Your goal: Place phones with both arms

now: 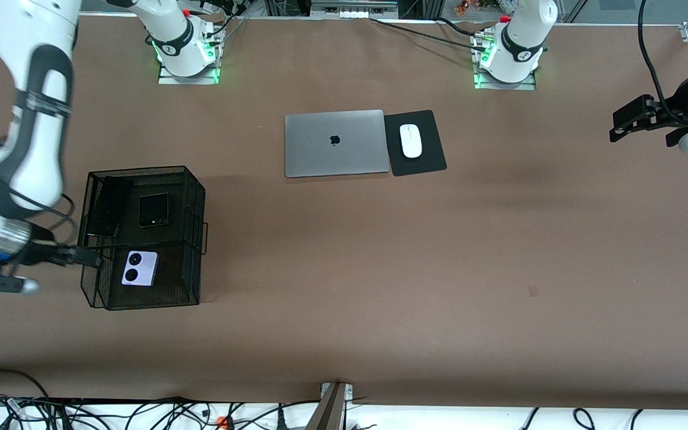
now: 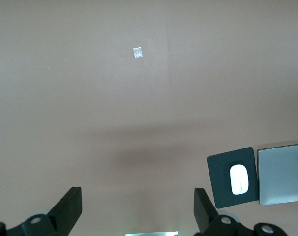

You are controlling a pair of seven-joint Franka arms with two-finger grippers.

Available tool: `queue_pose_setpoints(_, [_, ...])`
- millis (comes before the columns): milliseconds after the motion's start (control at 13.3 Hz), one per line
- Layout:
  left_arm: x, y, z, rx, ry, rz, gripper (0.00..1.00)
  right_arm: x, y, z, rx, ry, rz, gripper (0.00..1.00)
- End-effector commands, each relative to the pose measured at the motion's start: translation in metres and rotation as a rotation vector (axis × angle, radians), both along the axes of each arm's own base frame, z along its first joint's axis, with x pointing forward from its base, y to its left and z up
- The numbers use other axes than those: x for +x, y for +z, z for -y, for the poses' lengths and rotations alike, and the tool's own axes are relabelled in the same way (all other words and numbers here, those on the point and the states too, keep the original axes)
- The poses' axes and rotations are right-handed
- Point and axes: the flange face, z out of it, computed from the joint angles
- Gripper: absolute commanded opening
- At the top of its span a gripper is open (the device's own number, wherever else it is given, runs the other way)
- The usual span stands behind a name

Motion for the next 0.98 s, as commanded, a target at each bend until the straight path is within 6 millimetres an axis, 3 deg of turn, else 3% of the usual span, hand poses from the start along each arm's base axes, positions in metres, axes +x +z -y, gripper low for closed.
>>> queue_pose_setpoints(0, [-0.006,0.015,0.001,0.006,-0.006,0.035,1.00,-0.017,0.057,0.010,0.061,-0.033,-0.100,1.00])
queue_pose_setpoints(150, [-0.006,0.015,0.002,0.002,-0.007,0.036,1.00,-0.037,0.090,0.021,0.101,-0.098,-0.144,1.00])
queue_pose_setpoints(301, [-0.004,0.009,0.003,0.001,-0.023,0.029,1.00,-0.051,0.147,0.019,0.150,-0.170,-0.134,1.00])
queue_pose_setpoints(451, [0.001,0.000,0.003,-0.002,-0.022,0.044,1.00,-0.054,0.186,0.013,0.143,-0.163,-0.104,1.00])
queue_pose_setpoints(677, [0.006,-0.018,0.005,-0.004,-0.023,0.045,1.00,-0.057,0.198,0.003,0.148,-0.285,-0.135,1.00])
queue_pose_setpoints(827, [0.005,-0.011,0.004,-0.006,-0.018,0.054,1.00,-0.059,0.224,-0.009,0.144,-0.327,-0.160,1.00])
queue_pose_setpoints(902, [0.006,-0.012,0.003,-0.006,-0.018,0.055,1.00,-0.059,0.224,-0.011,0.129,-0.297,-0.183,1.00])
